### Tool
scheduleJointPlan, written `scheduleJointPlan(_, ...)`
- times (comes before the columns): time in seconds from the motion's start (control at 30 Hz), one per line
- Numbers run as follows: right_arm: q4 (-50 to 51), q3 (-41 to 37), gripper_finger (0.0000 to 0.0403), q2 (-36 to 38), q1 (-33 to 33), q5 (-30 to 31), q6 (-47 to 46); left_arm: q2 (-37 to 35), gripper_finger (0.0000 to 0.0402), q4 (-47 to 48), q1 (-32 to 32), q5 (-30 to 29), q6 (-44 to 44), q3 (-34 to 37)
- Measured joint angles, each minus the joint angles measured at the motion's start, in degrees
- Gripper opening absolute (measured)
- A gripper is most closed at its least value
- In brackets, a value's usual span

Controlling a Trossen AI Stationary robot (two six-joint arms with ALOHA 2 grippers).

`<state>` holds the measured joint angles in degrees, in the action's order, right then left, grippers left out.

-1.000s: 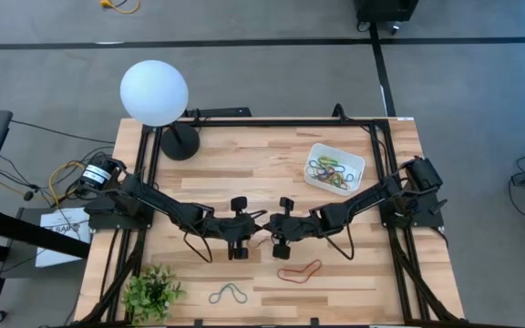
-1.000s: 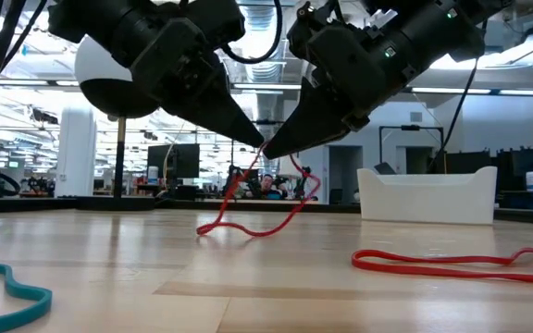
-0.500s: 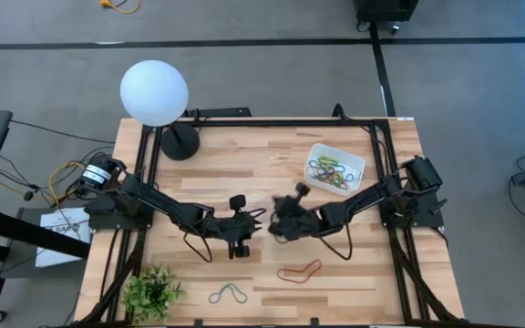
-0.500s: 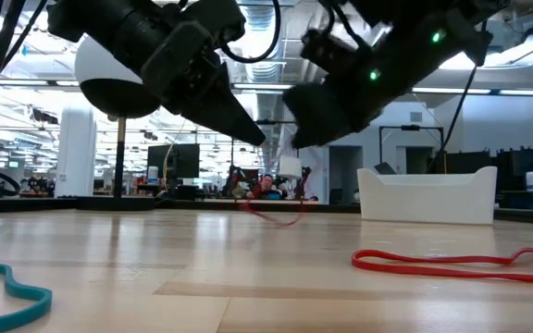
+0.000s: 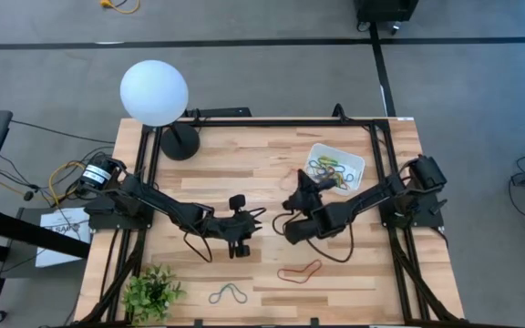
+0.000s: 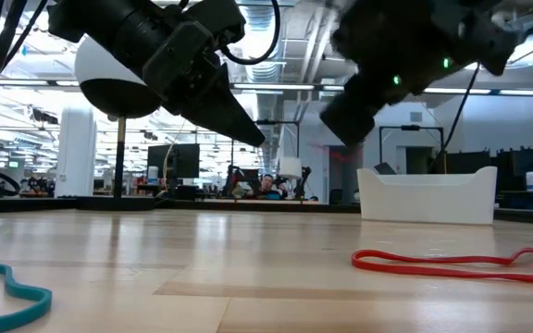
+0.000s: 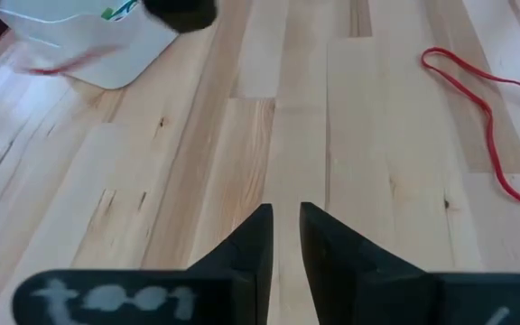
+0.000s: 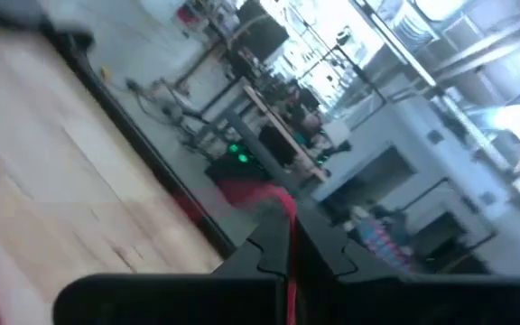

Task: Pick and place items into bin
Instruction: Put the left red rubber band into the white bin

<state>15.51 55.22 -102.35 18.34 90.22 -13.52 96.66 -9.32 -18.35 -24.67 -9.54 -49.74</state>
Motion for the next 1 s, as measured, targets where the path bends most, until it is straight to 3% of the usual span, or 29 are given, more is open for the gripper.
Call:
scheduleJointPlan(0.13,8.6,0.0,0.0001,1.0,-4.2,0.0,-4.6,0.0,0.0050,0.3,0.0,0.1,0.0,0.0)
scheduleJointPlan(0.23,18.6,-0.2,0.0001,1.8,-8.6,-2.9,-13.5,0.0,0.0050,1.8,0.0,0.2,-0.1,0.0)
scheduleJointPlan(0.3,24.1,0.0,0.0001,2.3,-12.1,-10.1,-21.9,0.0,0.0050,3.0,0.0,0.1,-0.1,0.0)
scheduleJointPlan(0.43,34.8,-0.2,0.0001,2.7,-19.0,-30.4,-38.8,0.0,0.0050,4.2,0.0,0.1,-0.2,0.0)
scheduleJointPlan(0.53,38.9,-2.4,0.0001,2.6,-22.6,-38.6,-43.5,0.0,0.0050,4.4,0.0,0.1,-0.2,0.0)
scheduleJointPlan(0.77,36.4,-7.6,0.0009,2.6,-25.7,-40.9,-52.6,0.0,0.0050,3.6,0.0,0.1,-0.3,0.0)
scheduleJointPlan(1.0,36.2,-8.4,0.0057,2.6,-24.7,-41.0,-55.2,0.0,0.0050,3.4,0.0,0.1,-0.3,0.0)
